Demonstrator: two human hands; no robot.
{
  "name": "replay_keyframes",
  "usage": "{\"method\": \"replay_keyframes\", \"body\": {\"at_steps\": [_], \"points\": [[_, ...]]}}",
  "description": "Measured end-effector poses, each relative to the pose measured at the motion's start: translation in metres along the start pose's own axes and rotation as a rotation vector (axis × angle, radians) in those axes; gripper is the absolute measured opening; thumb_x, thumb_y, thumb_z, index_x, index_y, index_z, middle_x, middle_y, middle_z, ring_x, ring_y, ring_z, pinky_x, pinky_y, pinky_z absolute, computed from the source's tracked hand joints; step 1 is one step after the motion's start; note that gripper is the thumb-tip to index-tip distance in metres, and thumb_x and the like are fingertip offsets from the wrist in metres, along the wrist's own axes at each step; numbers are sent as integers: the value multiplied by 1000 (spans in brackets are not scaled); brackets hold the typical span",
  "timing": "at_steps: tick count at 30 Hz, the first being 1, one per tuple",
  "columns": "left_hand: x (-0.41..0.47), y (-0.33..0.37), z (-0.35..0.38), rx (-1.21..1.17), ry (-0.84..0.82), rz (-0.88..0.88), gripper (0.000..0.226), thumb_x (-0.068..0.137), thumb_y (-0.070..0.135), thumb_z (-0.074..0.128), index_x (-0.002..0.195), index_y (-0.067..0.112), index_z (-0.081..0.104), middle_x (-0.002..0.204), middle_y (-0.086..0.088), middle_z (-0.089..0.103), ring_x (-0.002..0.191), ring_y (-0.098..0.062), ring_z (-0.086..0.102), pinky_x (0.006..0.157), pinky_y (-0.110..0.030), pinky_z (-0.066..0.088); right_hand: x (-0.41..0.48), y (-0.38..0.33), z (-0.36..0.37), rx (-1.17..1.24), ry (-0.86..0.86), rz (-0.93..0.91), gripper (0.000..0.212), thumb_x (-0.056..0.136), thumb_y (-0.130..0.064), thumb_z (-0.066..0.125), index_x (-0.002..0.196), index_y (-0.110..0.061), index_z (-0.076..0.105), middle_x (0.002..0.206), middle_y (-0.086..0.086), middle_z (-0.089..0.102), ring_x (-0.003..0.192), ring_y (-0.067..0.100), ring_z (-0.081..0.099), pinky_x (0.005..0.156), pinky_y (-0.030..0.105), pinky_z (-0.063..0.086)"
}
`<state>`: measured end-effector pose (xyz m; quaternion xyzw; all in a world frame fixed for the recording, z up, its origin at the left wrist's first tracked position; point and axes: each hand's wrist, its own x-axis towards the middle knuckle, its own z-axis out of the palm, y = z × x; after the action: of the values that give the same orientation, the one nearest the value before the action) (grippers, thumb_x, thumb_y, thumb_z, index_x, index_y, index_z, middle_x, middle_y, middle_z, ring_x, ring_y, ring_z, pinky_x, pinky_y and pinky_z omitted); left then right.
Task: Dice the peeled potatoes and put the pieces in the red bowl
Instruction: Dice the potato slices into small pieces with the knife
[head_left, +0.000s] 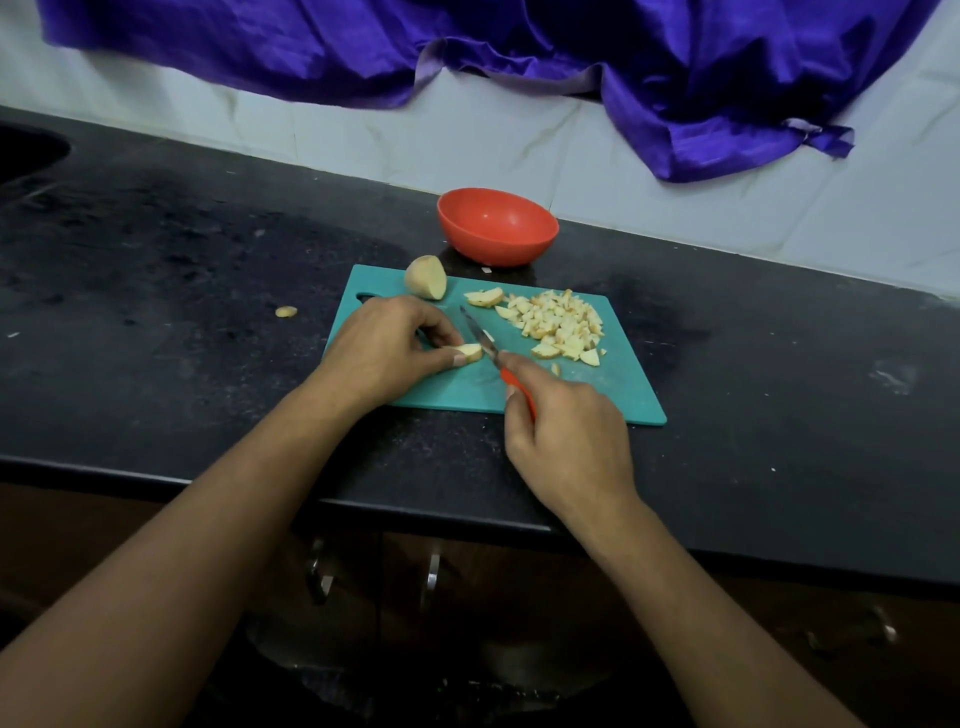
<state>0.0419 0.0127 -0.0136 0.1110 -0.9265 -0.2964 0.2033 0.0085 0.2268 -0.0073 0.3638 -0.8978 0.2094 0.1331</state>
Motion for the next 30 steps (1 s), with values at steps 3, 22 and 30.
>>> {"method": "replay_keyframes", "body": {"at_steps": [3,22,30], "points": [[1,1,0,3,-3,-12,14,81,43,84,89,34,78,81,19,71,67,9,56,64,-18,39,0,-2,0,-28,-20,-19,43,104,-33,47,146,-35,53,67,-11,56,54,7,49,50,25,35],[-1,6,-1,19,8,-33,10,81,42,84,88,36,79,69,24,64,65,13,55,61,-16,36,0,-2,1,-53,-39,-45,44,103,-31,48,146,-33,54,71,-9,59,58,9,51,55,33,47],[-2,8,-1,3,4,-48,9,81,41,84,87,36,80,66,27,63,64,11,56,61,-17,37,0,-2,0,-80,-49,-61,44,102,-30,48,145,-33,56,70,-10,58,61,12,54,57,34,47]]}}
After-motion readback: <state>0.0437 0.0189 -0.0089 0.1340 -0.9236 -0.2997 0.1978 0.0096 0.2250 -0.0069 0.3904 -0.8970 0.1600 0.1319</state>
